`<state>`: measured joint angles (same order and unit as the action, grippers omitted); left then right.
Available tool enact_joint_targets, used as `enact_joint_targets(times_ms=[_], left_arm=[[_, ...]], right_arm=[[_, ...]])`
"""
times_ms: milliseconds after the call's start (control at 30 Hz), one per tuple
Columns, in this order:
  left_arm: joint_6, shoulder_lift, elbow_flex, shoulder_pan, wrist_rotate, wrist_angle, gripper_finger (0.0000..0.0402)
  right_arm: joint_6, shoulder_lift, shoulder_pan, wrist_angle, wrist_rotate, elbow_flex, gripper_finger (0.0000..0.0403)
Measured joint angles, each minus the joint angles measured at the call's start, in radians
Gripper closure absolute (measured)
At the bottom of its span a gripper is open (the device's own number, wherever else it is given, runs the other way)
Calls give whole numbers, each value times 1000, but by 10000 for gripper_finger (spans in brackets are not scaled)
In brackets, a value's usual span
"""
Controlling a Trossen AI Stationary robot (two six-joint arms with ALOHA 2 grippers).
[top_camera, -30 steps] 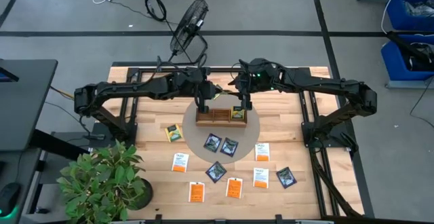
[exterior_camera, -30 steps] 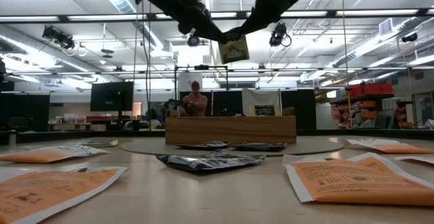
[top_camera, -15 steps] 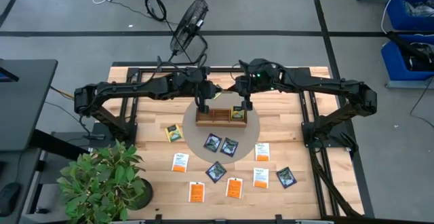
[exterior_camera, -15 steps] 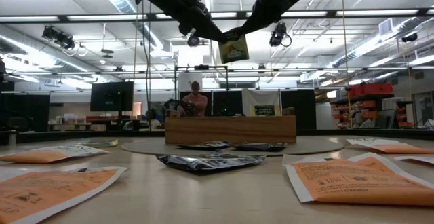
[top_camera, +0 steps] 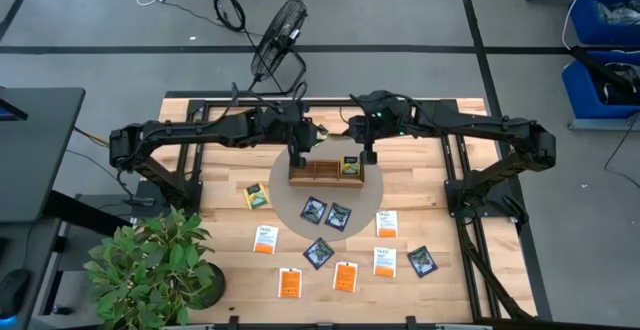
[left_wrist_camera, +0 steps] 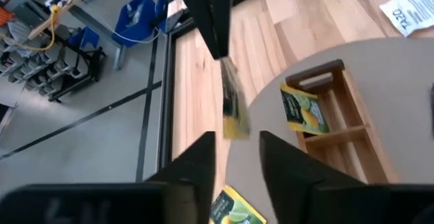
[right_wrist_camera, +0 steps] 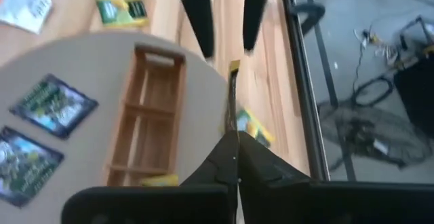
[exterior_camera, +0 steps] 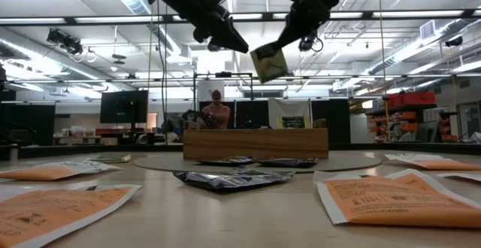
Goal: Pick & Place Tea
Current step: Put the yellow tea bag into the right section of the wooden organizer
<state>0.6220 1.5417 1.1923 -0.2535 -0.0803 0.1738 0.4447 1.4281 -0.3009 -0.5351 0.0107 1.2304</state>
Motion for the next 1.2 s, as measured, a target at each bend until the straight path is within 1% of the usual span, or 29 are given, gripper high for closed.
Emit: enact_joint_targets(times_ms=[100,200,300,400,467,533,667,733,833,967,1067,1200], left_arm=[[-1,0,0,0,-27,13,240],[-8,0,0,0,-61,22,215],[-8,0,0,-1,-82,30,201],[-10,0,0,-1,-87,43,196],[-16,0,0,-1,-87,55,196],[-22,0,0,-2,-87,63,196],[-17,0,0,-3,-87,63,196],[-12,0,0,-3,-87,67,196],[-12,0,0,-3,-80,91,196],[-14,0,0,-3,-80,109,196],[-36,0,0,-3,-80,114,196],[-40,0,0,-2,-80,117,196]], right_arm=[[-20,0,-9,-32,-3,0,402],[-41,0,-11,-77,-6,0,402],[-43,-6,-12,-143,-18,-2,402],[-45,-65,-25,-130,-28,-46,403],[-68,-134,-37,-81,-28,-100,403],[-108,-210,-52,-14,1,-173,403],[-202,-347,-67,223,166,-369,403],[-233,-381,-67,314,213,-465,403],[-260,-397,-66,413,218,-574,403],[-277,-386,-73,539,230,-669,403],[-287,-375,-82,596,253,-695,403],[-292,-343,-91,624,287,-697,403]])
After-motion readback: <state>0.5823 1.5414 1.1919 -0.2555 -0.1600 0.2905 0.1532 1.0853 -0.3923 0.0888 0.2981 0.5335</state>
